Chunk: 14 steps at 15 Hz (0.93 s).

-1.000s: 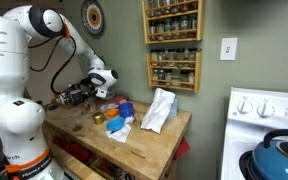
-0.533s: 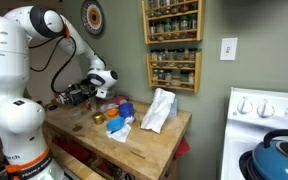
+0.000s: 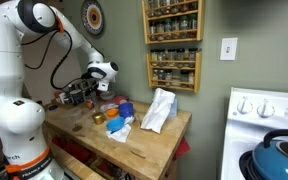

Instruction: Pour the contents in the open jar into the clear bowl

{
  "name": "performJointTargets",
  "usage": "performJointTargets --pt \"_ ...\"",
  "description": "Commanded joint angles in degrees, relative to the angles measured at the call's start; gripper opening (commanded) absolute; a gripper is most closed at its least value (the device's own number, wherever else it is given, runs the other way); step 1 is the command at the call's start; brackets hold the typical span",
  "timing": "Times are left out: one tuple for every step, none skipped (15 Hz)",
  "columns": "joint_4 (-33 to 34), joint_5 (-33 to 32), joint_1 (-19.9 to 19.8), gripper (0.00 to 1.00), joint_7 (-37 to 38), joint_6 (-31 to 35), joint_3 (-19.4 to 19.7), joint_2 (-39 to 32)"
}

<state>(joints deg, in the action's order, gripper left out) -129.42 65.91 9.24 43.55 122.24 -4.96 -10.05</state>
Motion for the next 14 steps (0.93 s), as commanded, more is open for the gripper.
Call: performJointTargets --pt "-1.99 -8.79 -0.15 1.0 4.9 0.46 0.54 6.94" --pt "-2.06 -11.41 -0.29 1.0 6.17 0.62 0.5 8.51" --pt "-1.92 -13.29 -0.67 1.0 6.83 -0.57 0.42 9.82" --pt "-1.97 -15.54 -0.85 1.0 7.74 -0.53 0.22 11.15" --pt "-2.08 -17.68 -1.06 1.0 7.95 -1.18 0.04 12.65" --pt "-2.2 -20.09 -1.23 1.0 7.65 -1.98 -0.12 14.17" --pt "-2.63 -23.18 -1.33 1.0 6.47 -3.08 -0.31 16.31" --pt "-2.97 -25.89 -1.45 1.0 5.71 -4.45 -0.48 18.21" --pt "-3.4 -28.37 -1.49 1.0 5.33 -5.25 -0.73 20.09" --pt "-3.99 -30.48 -1.46 1.0 4.72 -6.5 -1.01 22.37" --pt "-4.62 -32.41 -1.41 1.0 3.93 -7.51 -1.34 24.47" --pt "-5.24 -33.91 -1.29 1.0 2.81 -8.79 -1.69 26.44" --pt "-6.02 -35.29 -1.11 1.0 1.61 -9.39 -2.2 28.43" --pt "-6.61 -36.58 -0.97 1.0 0.41 -10.08 -2.72 30.19"
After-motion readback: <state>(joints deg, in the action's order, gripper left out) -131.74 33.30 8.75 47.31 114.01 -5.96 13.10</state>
